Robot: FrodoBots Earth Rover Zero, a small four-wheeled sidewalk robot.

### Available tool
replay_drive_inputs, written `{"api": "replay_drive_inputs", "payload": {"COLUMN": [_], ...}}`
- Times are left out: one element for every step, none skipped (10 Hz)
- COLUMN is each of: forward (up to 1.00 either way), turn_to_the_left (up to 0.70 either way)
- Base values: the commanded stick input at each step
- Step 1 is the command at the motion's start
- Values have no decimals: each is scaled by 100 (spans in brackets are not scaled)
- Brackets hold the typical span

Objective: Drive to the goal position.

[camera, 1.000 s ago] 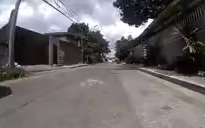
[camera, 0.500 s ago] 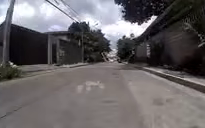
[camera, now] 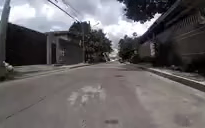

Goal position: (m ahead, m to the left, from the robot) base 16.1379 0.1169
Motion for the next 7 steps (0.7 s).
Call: {"api": "replay_drive_inputs", "payload": {"forward": [100,100,100,100,100,100,100], "turn_to_the_left": [5,5,5,5,5,5,5]}}
